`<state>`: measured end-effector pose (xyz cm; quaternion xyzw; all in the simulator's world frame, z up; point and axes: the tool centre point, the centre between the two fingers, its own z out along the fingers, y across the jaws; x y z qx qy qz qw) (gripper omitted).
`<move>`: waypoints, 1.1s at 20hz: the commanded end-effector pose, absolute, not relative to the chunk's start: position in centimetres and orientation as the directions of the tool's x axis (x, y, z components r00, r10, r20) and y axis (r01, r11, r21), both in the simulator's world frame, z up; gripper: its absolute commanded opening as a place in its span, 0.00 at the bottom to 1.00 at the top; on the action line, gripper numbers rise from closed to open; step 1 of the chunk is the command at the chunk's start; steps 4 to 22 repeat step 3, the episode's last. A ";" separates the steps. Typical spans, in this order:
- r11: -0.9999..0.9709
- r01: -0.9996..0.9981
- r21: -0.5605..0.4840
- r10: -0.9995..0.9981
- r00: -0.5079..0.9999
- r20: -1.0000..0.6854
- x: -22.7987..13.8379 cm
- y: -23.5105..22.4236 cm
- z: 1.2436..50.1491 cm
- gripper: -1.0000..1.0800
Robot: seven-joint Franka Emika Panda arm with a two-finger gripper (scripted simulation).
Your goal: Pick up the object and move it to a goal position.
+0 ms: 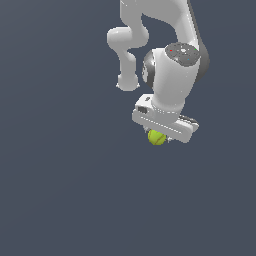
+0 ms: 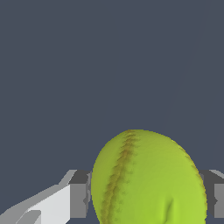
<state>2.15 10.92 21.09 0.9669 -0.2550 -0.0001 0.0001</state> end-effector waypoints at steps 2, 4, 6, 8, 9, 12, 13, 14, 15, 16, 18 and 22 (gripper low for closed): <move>-0.869 -0.494 0.000 -0.494 0.869 0.000 2.0 11.3 21.9 0.00; -0.869 -0.494 0.000 -0.494 0.869 0.000 2.0 11.3 21.9 0.00; -0.869 -0.494 0.000 -0.494 0.869 0.000 2.0 11.3 21.9 0.00; -0.869 -0.494 0.000 -0.494 0.869 0.000 2.0 11.3 21.9 0.00; -0.869 -0.494 0.000 -0.494 0.869 0.000 2.0 11.3 21.9 0.00; -0.869 -0.494 0.000 -0.494 0.869 0.000 2.0 11.3 21.9 0.00; -0.869 -0.494 0.000 -0.494 0.869 0.000 2.0 11.3 21.9 0.00; -0.869 -0.494 0.000 -0.494 0.869 0.000 2.0 11.3 21.9 0.00; -0.869 -0.494 0.000 -0.494 0.869 0.000 2.0 11.3 21.9 0.00; -0.869 -0.494 0.000 -0.494 0.869 0.000 2.0 11.3 21.9 0.00; -0.869 -0.494 0.000 -0.494 0.869 0.000 2.0 11.3 21.9 0.00; -0.869 -0.494 0.000 -0.494 0.869 0.000 2.0 11.3 21.9 0.00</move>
